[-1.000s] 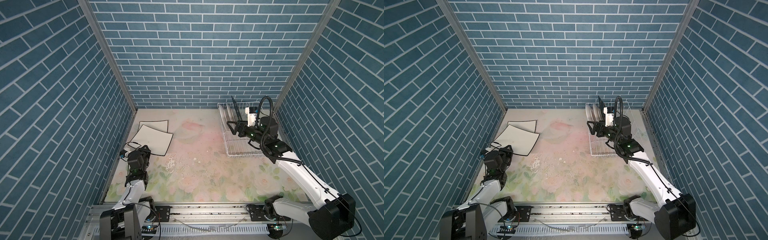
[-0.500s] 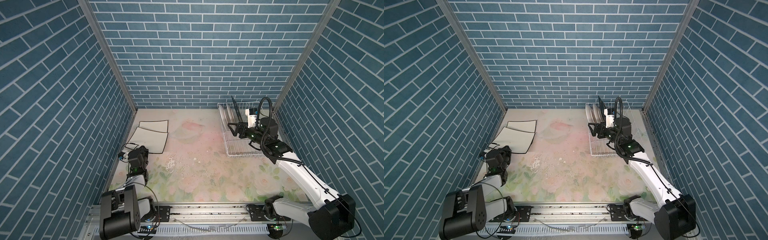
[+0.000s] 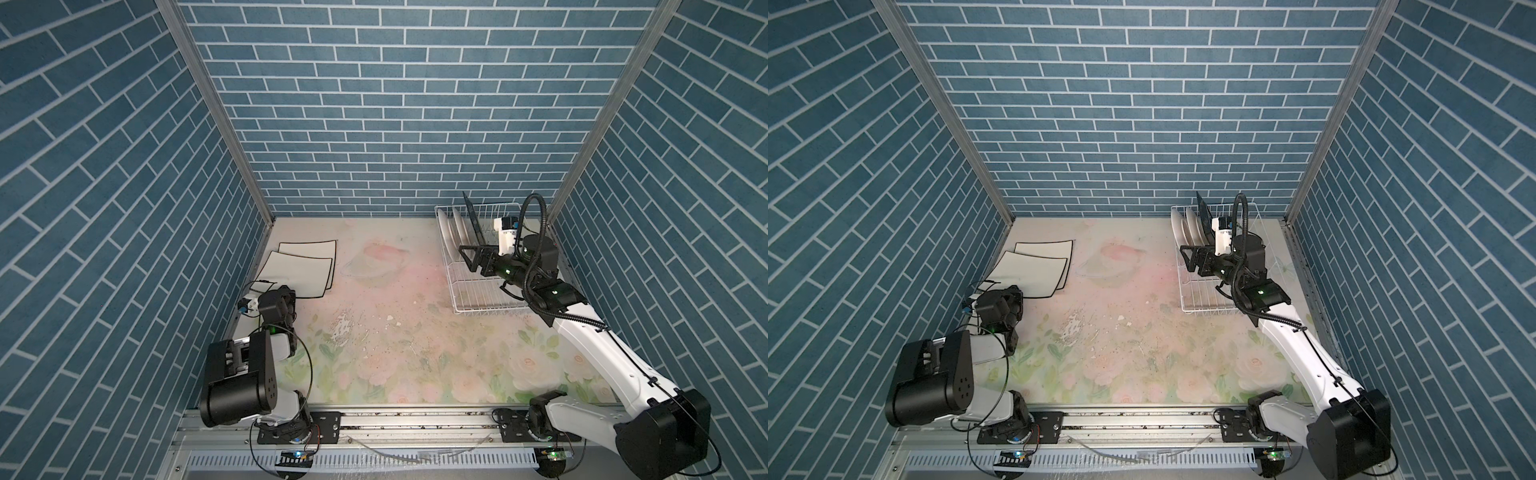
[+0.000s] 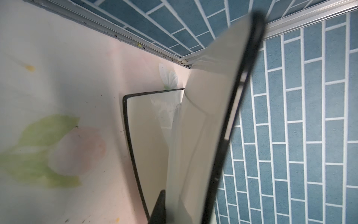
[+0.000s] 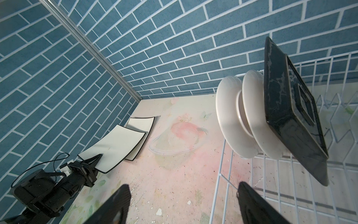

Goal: Unload the plates from the dish rack
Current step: Place the plate on the plate.

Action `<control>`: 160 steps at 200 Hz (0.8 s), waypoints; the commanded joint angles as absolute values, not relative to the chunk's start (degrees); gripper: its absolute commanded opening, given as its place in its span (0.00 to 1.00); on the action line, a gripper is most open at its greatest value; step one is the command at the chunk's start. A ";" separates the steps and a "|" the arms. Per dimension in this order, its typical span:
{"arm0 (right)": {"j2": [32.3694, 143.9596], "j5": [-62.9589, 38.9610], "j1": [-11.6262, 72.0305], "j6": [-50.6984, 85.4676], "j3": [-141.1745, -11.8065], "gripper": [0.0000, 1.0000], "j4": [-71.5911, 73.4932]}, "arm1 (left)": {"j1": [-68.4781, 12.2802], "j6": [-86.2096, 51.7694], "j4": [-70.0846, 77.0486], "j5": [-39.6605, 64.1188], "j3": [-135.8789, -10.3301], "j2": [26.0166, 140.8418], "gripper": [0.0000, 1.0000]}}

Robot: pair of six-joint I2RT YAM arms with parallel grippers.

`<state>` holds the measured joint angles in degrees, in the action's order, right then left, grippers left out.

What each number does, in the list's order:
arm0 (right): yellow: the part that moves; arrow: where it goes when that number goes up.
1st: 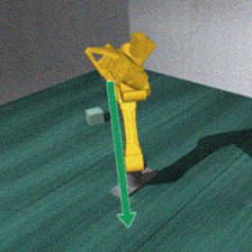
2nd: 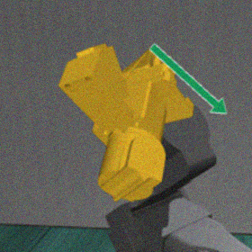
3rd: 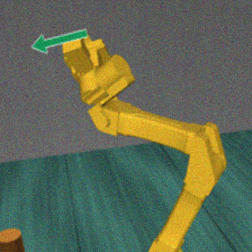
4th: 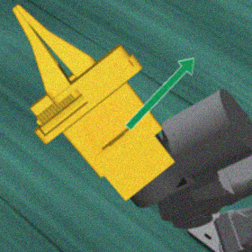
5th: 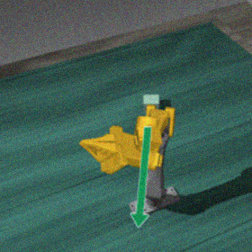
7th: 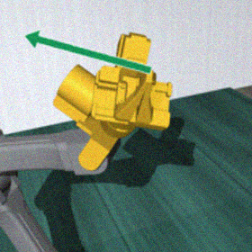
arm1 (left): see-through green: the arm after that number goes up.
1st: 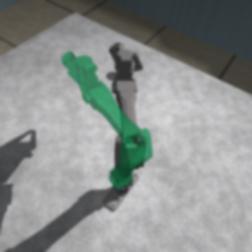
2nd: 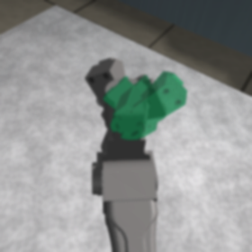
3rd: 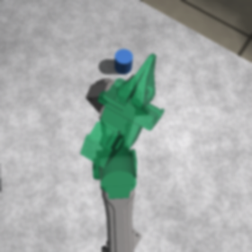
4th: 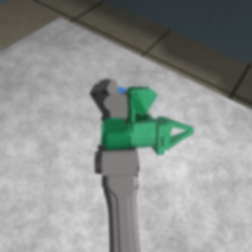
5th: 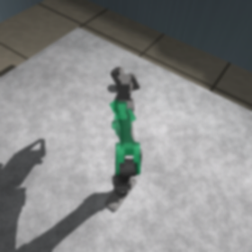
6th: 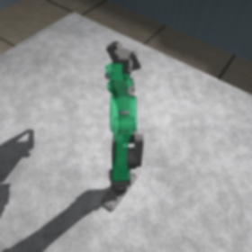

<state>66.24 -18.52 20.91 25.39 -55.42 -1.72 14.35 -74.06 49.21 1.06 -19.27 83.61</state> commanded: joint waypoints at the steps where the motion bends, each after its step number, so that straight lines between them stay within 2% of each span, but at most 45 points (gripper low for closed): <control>1: 66.88 -20.34 20.21 23.29 -54.91 0.87 -1.91 | 14.59 -75.55 61.07 1.00 -23.51 84.27 0.00; 110: 69.25 -22.76 18.21 23.55 -57.03 0.87 -2.89 | 14.68 -79.18 70.31 4.34 -27.02 96.88 0.00; 142: 69.43 -22.94 17.87 23.73 -57.57 0.86 -3.33 | 14.65 -79.88 70.04 4.55 -27.22 98.18 0.16; 160: 69.52 -23.03 17.70 23.64 -58.09 0.86 -3.84 | 14.65 -79.69 68.27 4.48 -27.41 97.59 0.31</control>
<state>69.34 -21.71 18.17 25.17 -55.55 -2.55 14.39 -79.44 60.69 3.75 -24.73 99.33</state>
